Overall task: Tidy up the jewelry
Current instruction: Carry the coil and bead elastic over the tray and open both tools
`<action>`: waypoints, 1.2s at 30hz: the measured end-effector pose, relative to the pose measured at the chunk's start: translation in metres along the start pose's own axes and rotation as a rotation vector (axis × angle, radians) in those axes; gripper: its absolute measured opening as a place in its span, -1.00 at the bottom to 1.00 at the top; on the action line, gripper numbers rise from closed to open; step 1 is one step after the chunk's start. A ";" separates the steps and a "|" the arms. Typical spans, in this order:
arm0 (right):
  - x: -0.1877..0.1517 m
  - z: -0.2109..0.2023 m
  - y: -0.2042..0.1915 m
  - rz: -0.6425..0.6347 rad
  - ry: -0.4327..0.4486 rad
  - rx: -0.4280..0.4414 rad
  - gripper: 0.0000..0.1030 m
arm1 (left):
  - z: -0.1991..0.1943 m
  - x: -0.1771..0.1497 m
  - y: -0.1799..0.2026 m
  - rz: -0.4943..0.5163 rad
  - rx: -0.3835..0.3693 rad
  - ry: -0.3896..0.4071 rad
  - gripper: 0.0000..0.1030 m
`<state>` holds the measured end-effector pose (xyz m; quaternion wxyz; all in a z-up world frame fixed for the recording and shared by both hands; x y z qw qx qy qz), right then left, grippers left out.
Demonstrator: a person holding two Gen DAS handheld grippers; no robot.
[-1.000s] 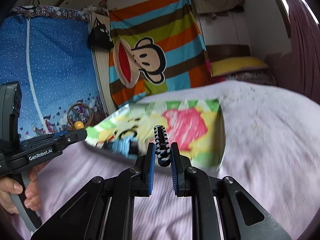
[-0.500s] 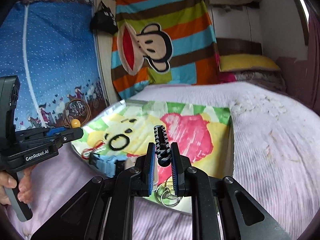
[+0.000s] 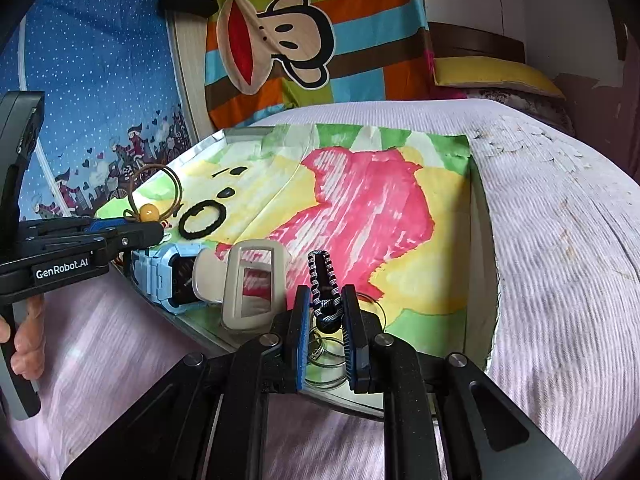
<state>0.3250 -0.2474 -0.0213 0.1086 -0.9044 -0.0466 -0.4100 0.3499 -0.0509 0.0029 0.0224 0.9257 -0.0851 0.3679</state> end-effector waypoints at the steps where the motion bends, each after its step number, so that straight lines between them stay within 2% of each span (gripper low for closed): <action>1: 0.000 0.000 -0.001 -0.001 -0.003 0.000 -0.74 | 0.001 0.000 0.000 -0.002 -0.002 -0.007 -0.55; 12: -0.004 0.002 -0.003 -0.002 -0.018 0.004 -0.74 | 0.007 0.000 -0.001 -0.016 -0.028 -0.046 -0.55; 15: -0.004 0.000 -0.002 0.002 -0.006 -0.002 -0.66 | 0.006 -0.001 -0.003 -0.029 -0.029 -0.044 -0.50; 18: -0.004 -0.004 0.001 0.016 0.009 -0.015 -0.37 | 0.004 -0.002 -0.006 -0.044 -0.015 -0.035 -0.27; 19: -0.004 -0.006 0.003 0.024 0.018 -0.016 -0.33 | 0.003 -0.002 -0.007 -0.049 -0.018 -0.029 -0.11; 22: -0.004 -0.012 0.006 0.038 0.040 -0.015 -0.24 | -0.005 -0.004 -0.011 -0.075 -0.014 0.018 0.17; 24: -0.003 -0.017 0.007 0.041 0.065 -0.019 -0.12 | -0.010 -0.005 -0.013 -0.088 -0.018 0.043 0.22; 28: -0.002 -0.028 0.005 0.036 0.112 -0.027 0.08 | -0.020 -0.008 -0.018 -0.114 -0.013 0.091 0.48; 32: -0.001 -0.042 0.004 0.052 0.163 -0.023 0.26 | -0.029 -0.014 -0.020 -0.123 -0.004 0.141 0.59; 36: -0.002 -0.054 0.004 0.074 0.208 -0.018 0.46 | -0.040 -0.022 -0.023 -0.144 0.010 0.190 0.79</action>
Point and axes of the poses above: each gripper's, at about its wrist camera, not at the fingertips, and z roughly the way its jaws point, y to its right, x to its top, the point moved 3 cm from there along z, roughly the way its jaws point, and after that the axes turned 4 degrees about z, right-handed, at the moved point
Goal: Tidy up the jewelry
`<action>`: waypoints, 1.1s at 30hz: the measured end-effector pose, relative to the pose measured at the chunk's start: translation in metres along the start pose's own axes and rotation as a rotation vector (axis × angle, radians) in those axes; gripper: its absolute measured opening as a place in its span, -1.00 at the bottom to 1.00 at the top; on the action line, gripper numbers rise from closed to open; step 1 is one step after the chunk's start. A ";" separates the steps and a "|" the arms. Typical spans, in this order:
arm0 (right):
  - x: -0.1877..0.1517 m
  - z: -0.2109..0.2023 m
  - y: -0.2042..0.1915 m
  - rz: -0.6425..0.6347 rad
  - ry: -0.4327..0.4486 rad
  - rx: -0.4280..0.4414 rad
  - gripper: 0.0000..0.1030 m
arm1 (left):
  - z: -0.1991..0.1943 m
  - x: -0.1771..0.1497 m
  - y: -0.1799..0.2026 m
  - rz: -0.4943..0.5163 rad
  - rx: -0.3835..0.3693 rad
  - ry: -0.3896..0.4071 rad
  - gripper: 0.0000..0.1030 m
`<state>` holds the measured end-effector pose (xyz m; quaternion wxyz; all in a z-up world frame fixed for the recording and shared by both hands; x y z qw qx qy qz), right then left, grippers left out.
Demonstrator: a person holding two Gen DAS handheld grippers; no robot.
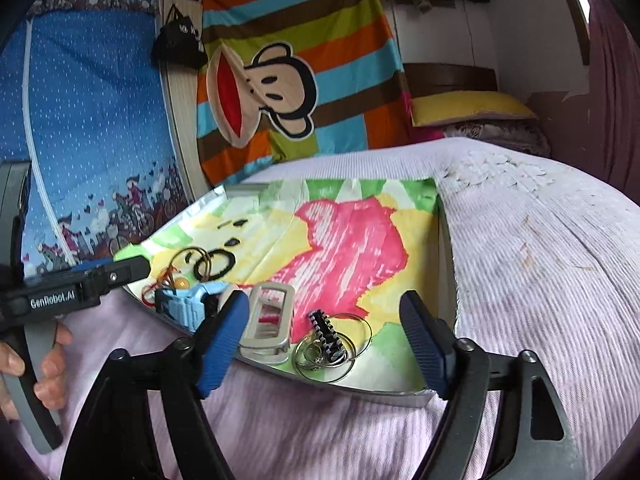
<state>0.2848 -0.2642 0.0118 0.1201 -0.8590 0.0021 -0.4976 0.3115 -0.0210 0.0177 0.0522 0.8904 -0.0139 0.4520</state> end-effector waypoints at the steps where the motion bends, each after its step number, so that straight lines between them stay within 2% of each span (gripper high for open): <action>1: 0.001 -0.004 0.000 0.005 0.013 0.001 0.52 | -0.003 -0.001 -0.001 -0.003 0.003 0.012 0.85; 6: 0.002 -0.019 0.000 0.029 0.064 0.004 0.75 | -0.021 -0.006 -0.005 0.001 0.028 0.087 0.98; 13: 0.000 -0.038 -0.008 0.022 0.119 0.011 0.92 | -0.043 -0.013 -0.007 0.013 0.040 0.158 1.00; 33: -0.027 -0.090 -0.023 0.063 0.156 0.029 0.97 | -0.105 -0.052 -0.005 0.040 0.054 0.280 1.00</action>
Point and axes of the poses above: each gripper's, at about its wrist camera, not at the fingertips, and z roughly the way its jaws point, y to its right, x to its top, the point moved 3 cm from there along z, roughly the way its jaws point, and after that the axes turned 4 degrees about z, right-handed, at the moved point
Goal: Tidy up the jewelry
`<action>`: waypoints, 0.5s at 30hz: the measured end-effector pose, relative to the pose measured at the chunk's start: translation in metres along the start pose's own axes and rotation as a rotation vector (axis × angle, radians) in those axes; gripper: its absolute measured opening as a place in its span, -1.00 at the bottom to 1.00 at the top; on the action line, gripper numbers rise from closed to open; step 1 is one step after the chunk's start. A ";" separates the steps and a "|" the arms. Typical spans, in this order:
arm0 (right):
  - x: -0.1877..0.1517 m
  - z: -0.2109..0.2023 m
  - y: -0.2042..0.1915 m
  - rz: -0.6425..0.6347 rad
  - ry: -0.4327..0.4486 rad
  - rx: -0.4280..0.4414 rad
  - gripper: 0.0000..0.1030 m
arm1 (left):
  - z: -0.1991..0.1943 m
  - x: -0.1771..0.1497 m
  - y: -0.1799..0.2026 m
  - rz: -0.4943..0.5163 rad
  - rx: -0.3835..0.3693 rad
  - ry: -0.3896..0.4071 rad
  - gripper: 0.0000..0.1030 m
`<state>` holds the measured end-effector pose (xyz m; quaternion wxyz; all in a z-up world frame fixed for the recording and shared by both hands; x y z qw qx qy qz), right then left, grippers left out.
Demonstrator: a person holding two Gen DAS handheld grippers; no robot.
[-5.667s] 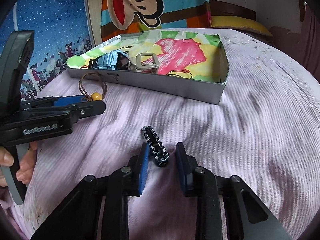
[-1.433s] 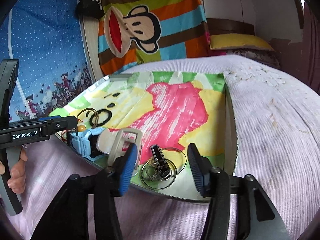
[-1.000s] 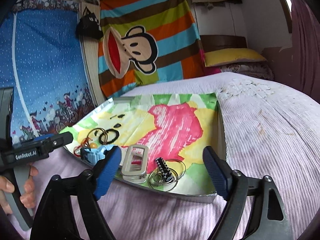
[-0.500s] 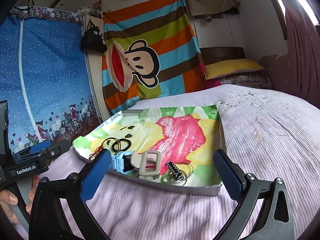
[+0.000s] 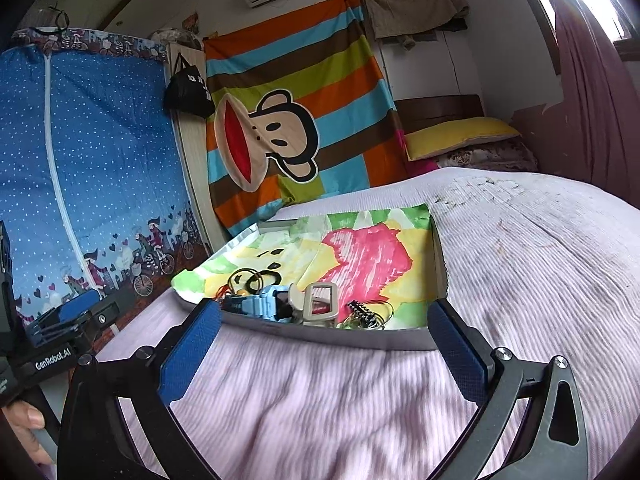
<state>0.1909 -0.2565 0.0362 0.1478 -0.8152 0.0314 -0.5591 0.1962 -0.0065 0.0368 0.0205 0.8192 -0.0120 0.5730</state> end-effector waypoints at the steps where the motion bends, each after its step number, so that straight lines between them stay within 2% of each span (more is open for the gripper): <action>1: 0.000 -0.002 -0.001 -0.003 0.004 0.000 0.97 | -0.004 -0.002 0.000 0.004 -0.002 0.004 1.00; 15: -0.008 -0.037 -0.017 -0.032 0.043 0.013 0.97 | -0.044 -0.018 -0.003 0.025 0.017 0.032 1.00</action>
Point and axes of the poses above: each gripper's, at about its wrist camera, not at the fingertips, and z roughly the way its jaws point, y to its right, x to its top, the point moved 3 cm from there along z, roughly the way its jaws point, and after that the axes turned 4 degrees about z, right-handed, at the moved point
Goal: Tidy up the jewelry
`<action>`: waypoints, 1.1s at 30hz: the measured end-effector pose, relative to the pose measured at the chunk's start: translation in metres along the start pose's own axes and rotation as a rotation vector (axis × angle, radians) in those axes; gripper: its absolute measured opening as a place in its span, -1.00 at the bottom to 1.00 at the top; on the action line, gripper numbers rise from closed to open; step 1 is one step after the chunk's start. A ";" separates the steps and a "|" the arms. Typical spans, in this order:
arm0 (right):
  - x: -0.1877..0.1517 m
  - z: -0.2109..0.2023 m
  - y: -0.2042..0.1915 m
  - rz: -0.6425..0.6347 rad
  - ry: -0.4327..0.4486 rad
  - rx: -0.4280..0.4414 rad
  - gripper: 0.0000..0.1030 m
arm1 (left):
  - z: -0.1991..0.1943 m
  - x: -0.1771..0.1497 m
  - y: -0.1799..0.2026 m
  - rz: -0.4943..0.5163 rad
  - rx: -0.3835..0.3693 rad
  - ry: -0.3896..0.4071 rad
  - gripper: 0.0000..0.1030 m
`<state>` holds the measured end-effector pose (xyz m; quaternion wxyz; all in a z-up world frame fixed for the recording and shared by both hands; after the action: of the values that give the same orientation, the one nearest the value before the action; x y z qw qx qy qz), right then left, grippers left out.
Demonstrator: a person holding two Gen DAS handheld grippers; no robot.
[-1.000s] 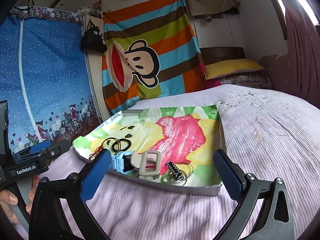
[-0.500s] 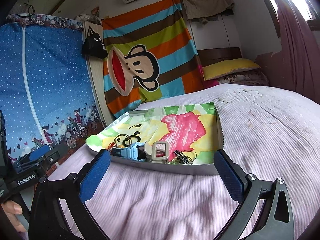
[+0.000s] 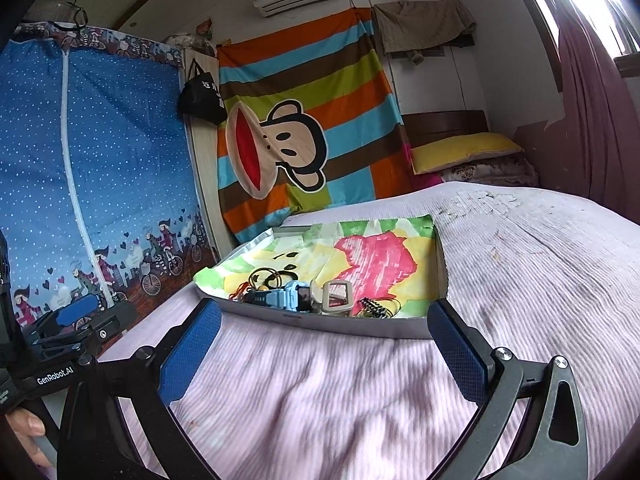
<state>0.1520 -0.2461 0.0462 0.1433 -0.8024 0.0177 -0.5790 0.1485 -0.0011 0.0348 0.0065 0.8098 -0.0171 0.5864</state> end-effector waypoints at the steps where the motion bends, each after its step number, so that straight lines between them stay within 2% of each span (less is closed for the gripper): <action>1: -0.001 -0.002 -0.001 -0.002 0.002 0.001 0.97 | -0.002 -0.001 0.000 0.001 0.004 0.003 1.00; 22: -0.033 -0.046 -0.016 0.000 0.001 0.010 0.97 | -0.055 -0.028 -0.008 -0.002 0.026 0.037 1.00; 33: -0.055 -0.064 -0.021 -0.018 0.005 -0.033 0.97 | -0.073 -0.048 -0.012 -0.015 0.043 0.047 1.00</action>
<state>0.0709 -0.2287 0.0192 0.1250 -0.8035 0.0205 -0.5817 0.0650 0.0145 0.0119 -0.0060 0.7957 0.0014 0.6057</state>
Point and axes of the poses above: each gripper's, at about its wrist camera, not at the fingertips, and z roughly the way its jaws point, y to its right, x to its top, the point moved 3 cm from there along z, roughly the way its jaws point, and after that the axes turned 4 degrees about z, right-handed, at the moved point
